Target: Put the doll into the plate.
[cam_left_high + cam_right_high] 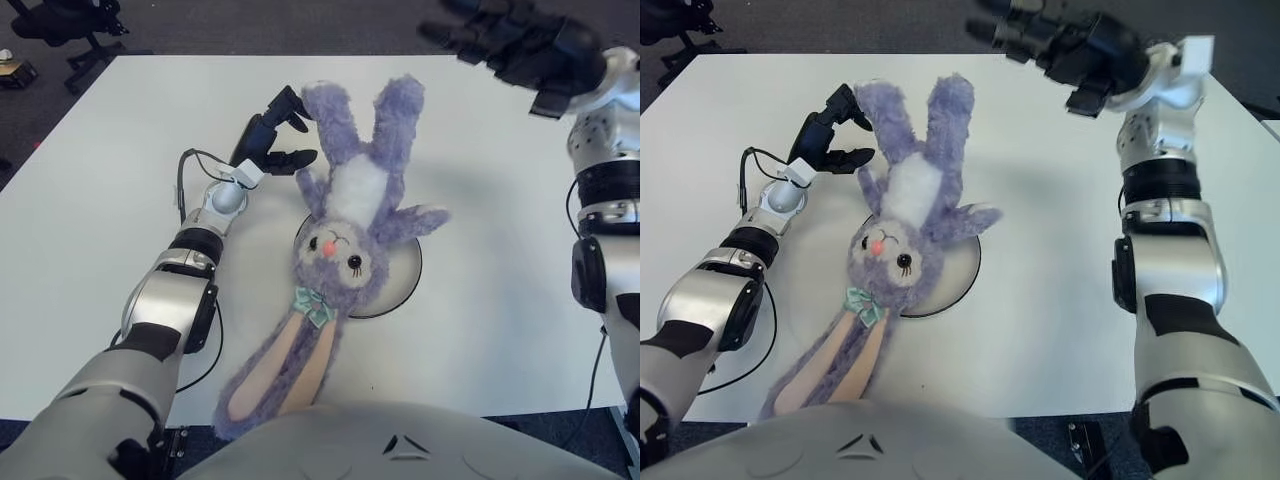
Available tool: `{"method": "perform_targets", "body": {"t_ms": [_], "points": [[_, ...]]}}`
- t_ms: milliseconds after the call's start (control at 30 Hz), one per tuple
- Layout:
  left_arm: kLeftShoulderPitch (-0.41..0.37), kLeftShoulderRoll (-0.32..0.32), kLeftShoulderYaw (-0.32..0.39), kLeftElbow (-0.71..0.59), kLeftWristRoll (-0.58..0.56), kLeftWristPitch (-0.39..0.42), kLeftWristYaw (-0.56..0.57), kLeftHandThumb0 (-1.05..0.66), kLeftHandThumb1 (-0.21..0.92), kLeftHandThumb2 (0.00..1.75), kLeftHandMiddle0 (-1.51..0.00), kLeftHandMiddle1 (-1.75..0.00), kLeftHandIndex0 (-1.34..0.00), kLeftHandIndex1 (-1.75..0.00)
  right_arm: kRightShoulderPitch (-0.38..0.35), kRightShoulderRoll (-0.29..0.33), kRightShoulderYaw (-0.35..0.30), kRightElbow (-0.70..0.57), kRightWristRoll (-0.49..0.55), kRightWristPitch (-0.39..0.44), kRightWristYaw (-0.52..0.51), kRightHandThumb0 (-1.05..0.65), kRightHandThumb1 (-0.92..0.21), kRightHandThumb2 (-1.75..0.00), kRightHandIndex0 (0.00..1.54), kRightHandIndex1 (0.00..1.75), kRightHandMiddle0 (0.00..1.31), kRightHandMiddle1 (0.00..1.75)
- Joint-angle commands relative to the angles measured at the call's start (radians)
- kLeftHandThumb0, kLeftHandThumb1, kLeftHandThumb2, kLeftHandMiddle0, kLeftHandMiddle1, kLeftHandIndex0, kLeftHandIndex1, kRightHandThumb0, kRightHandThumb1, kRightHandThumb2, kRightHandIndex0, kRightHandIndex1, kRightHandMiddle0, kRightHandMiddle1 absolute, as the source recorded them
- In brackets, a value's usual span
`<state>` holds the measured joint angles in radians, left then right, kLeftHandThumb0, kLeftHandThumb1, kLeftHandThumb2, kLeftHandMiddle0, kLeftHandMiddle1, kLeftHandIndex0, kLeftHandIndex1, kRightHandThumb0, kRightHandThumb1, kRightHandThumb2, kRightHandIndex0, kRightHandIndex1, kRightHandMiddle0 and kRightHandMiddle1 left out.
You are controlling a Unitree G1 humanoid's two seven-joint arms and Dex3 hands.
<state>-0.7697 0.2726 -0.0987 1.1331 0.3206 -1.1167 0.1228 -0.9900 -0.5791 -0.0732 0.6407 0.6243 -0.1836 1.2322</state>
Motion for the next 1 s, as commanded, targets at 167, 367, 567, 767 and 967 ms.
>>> {"method": "perform_targets", "body": {"t_ms": [167,367,567,767,967], "points": [[-0.015,0.01,0.002,0.008,0.008,0.005,0.017,0.0,0.92,0.35,-0.45,-1.43,-0.23,-1.54,-0.009,0.003,-0.065,0.04,-0.007,0.159,0.02,-0.96,-0.92,-0.35,0.06,0.0,0.0,0.0],[-0.009,0.015,0.008,0.011,0.002,0.012,0.02,0.0,0.92,0.35,-0.46,-1.42,-0.23,-1.54,-0.081,0.024,-0.117,0.271,-0.019,0.189,0.093,-0.89,-0.9,-0.07,0.07,0.0,0.11,0.04],[-0.008,0.015,0.009,0.011,0.002,0.012,0.02,0.0,0.92,0.34,-0.47,-1.41,-0.23,-1.54,-0.107,0.03,-0.141,0.323,-0.047,0.175,0.122,-0.86,-0.89,-0.02,0.08,0.0,0.13,0.03],[0.027,-0.001,0.076,-0.012,-0.085,0.112,0.021,0.0,0.92,0.33,-0.5,-1.39,-0.22,-1.54,0.011,0.094,-0.167,0.25,-0.186,-0.076,-0.244,-0.69,-0.88,0.0,0.42,0.01,0.27,0.04],[0.046,-0.012,0.103,-0.041,-0.139,0.149,-0.011,0.0,0.92,0.32,-0.52,-1.37,-0.23,-1.53,0.028,0.104,-0.167,0.231,-0.206,-0.087,-0.29,-0.65,-0.88,0.0,0.51,0.01,0.32,0.04]]}}
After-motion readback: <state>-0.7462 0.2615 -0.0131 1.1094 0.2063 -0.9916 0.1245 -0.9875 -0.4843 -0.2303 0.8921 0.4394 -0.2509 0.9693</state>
